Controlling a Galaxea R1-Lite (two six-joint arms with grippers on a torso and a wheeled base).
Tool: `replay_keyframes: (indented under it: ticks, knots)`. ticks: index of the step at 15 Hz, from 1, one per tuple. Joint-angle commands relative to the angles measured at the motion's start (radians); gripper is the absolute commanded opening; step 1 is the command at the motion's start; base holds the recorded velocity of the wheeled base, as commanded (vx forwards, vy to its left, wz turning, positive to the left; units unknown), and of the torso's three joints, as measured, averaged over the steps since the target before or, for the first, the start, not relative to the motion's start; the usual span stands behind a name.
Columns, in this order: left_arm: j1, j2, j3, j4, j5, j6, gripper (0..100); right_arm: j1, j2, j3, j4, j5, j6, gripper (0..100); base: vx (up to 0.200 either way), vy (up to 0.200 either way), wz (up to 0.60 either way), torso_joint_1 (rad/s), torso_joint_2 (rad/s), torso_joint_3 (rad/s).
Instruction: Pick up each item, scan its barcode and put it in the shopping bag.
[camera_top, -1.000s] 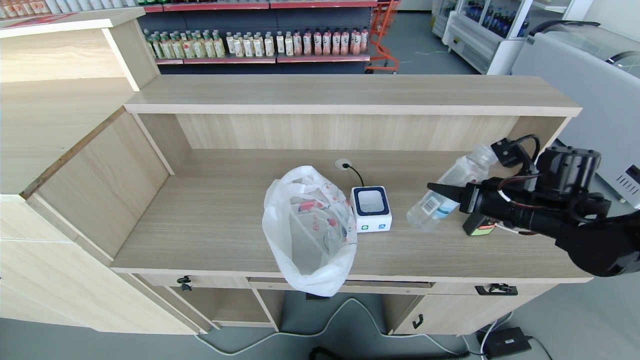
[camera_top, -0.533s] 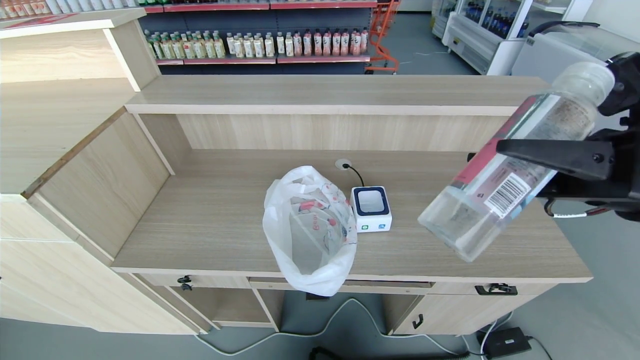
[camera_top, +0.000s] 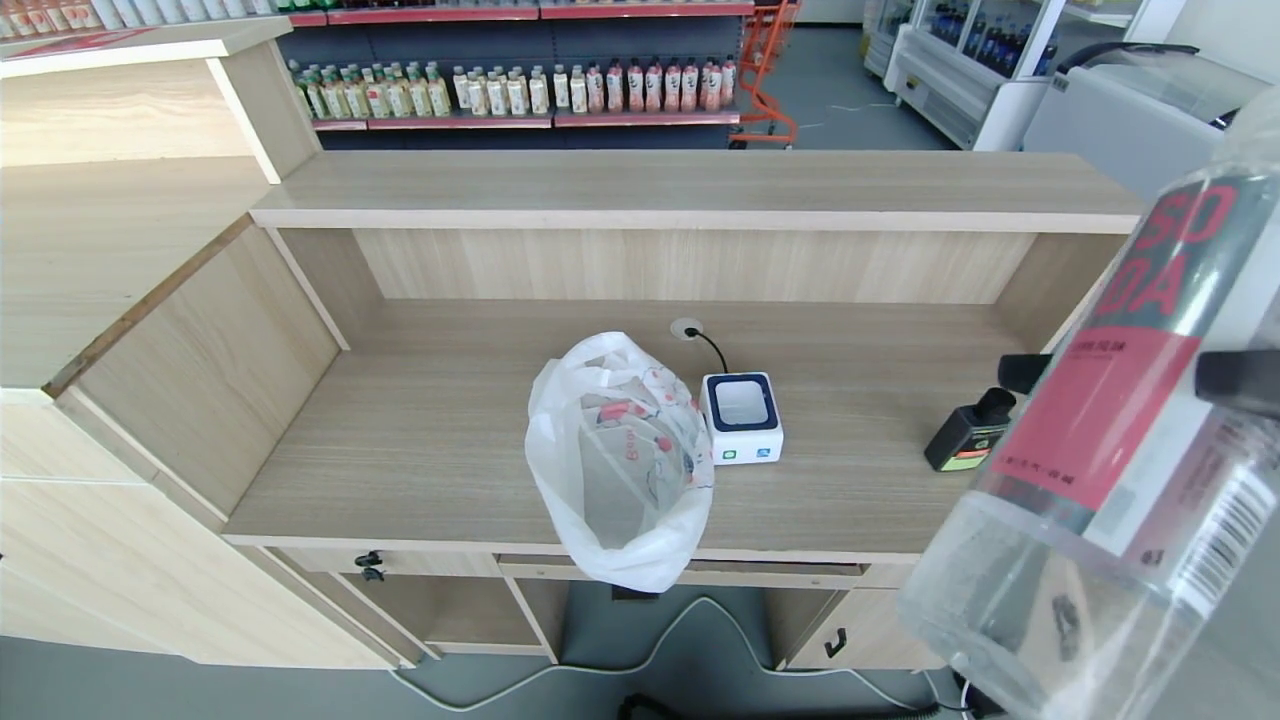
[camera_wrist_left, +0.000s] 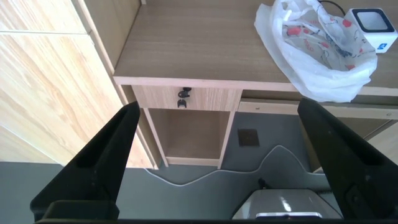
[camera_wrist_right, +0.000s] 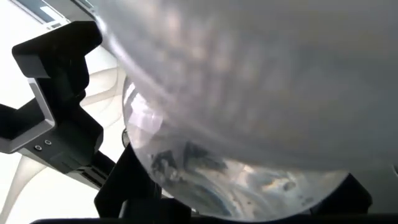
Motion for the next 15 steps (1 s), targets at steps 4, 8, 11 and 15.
replay_keyframes:
  ticks: [4, 8, 11, 15]
  knots:
    - [0.0, 0.0, 0.0, 0.0, 0.0, 0.0, 100, 0.014, -0.013, 0.011, -0.001, 0.049, -0.002, 0, 0.0, 0.0, 0.0, 0.0, 0.0, 0.0]
    - [0.0, 0.0, 0.0, 0.0, 0.0, 0.0, 100, 0.014, -0.019, 0.034, 0.002, 0.068, -0.002, 0, 0.0, 0.0, 0.0, 0.0, 0.0, 0.0]
    - [0.0, 0.0, 0.0, 0.0, 0.0, 0.0, 100, 0.009, -0.019, 0.035, 0.002, 0.076, -0.002, 0, 0.0, 0.0, 0.0, 0.0, 0.0, 0.0]
    - [0.0, 0.0, 0.0, 0.0, 0.0, 0.0, 100, -0.02, -0.022, 0.04, -0.003, 0.076, -0.02, 0, 0.0, 0.0, 0.0, 0.0, 0.0, 0.0]
